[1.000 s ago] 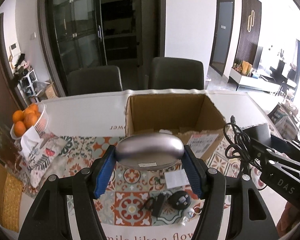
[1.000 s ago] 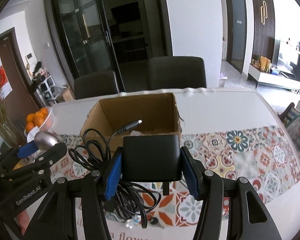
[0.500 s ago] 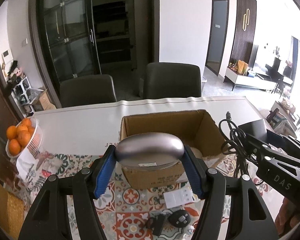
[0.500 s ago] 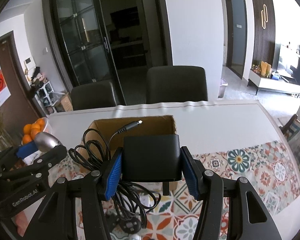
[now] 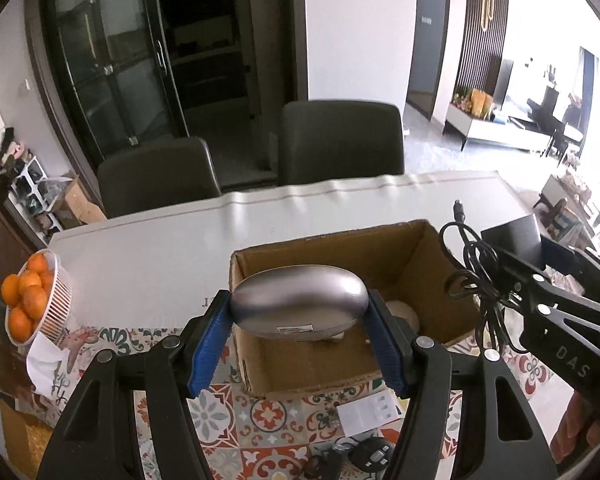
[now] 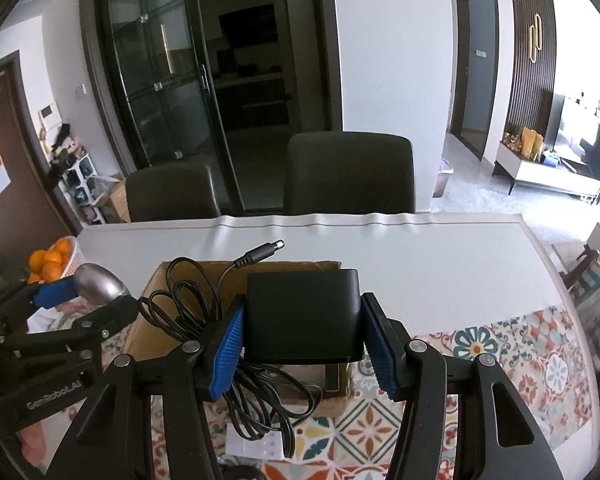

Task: Organize rigid objects
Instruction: 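Carry both items to the box and release the earbud case from the left tool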

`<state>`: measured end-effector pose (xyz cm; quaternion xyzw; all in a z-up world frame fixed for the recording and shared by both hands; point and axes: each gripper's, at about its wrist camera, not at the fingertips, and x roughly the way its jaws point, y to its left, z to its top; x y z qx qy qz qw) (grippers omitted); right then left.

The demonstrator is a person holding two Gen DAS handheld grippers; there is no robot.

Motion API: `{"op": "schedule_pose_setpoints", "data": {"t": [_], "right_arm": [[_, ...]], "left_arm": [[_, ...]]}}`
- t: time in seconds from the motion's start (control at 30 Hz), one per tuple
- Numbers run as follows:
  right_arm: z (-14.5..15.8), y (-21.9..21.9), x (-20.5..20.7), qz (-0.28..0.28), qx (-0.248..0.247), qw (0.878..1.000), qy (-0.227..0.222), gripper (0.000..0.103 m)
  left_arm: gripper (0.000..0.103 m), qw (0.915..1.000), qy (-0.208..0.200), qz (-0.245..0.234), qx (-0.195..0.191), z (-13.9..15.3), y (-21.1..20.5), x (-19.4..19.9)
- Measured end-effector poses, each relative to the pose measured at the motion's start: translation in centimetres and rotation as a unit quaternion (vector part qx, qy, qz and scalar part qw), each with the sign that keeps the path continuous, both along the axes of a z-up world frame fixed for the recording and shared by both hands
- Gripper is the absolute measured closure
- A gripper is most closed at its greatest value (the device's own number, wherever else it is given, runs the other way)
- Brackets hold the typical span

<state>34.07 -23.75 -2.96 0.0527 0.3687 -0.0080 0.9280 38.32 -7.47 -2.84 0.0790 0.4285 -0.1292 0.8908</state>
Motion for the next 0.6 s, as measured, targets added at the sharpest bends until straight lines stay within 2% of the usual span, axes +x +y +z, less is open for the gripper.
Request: {"op": "schedule_pose_setpoints", "data": {"t": [0.33,0.6], "right_arm": [[-1.4,0.2,2.6,0.011,0.000,0.999,0.031,0.047],[-1.7,0.9,3.7,0.017,-0.013,0.999,0.038,0.047]], "left_arm": [[0.038,0.9983,0.056,0.013,0.006,-2.2,-0.7,3.4],[0.038,0.9950,0.098,0.020,-0.001,-4.5,-0.4,4.4]]}}
